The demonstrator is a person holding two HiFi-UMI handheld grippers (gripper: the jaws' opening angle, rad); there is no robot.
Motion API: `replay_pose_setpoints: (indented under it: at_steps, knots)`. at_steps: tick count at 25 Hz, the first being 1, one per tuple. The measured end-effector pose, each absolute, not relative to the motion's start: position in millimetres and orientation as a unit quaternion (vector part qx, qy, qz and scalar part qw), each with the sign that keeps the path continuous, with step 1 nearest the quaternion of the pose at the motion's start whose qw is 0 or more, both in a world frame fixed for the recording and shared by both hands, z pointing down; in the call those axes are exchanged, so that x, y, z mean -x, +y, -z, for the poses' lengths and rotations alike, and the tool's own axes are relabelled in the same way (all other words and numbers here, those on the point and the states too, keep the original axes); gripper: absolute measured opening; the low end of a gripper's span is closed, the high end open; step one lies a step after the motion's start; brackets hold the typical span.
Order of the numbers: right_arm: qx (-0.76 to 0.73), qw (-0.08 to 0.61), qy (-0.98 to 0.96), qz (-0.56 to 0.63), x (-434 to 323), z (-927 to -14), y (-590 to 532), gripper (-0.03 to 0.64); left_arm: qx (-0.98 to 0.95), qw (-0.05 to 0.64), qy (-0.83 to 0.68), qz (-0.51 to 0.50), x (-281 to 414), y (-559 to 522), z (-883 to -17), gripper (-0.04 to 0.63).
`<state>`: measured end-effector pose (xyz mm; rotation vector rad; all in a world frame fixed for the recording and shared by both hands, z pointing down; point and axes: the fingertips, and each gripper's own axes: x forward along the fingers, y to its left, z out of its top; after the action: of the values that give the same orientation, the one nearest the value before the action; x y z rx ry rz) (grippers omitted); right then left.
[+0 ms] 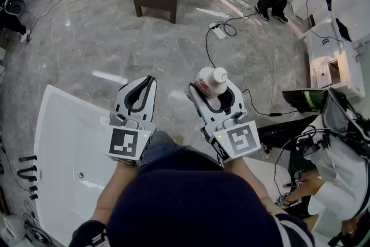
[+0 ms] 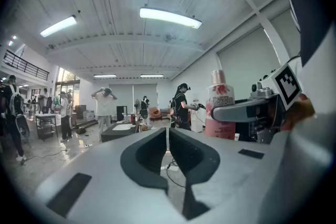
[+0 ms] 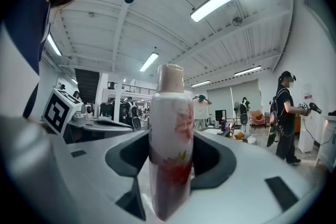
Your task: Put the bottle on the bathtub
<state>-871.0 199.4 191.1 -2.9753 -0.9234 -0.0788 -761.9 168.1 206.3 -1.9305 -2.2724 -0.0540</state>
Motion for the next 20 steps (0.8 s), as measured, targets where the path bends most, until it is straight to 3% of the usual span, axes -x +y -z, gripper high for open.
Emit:
replay_pose_setpoints:
  at_steps: [12,20]
  knots:
    - [0.959,0.014,-0.284,0.025,877.6,-195.5,211.1,0.247,0.654,0.079,-0.752,0.015,763.1,177.5,-209.5,0.037]
    - [0.974,0.016,-0.222,0.029,823.9,-206.1,202.2,0.245,0.689,0.072,-0.721,0.020,717.9,164.4,-219.7,0.037]
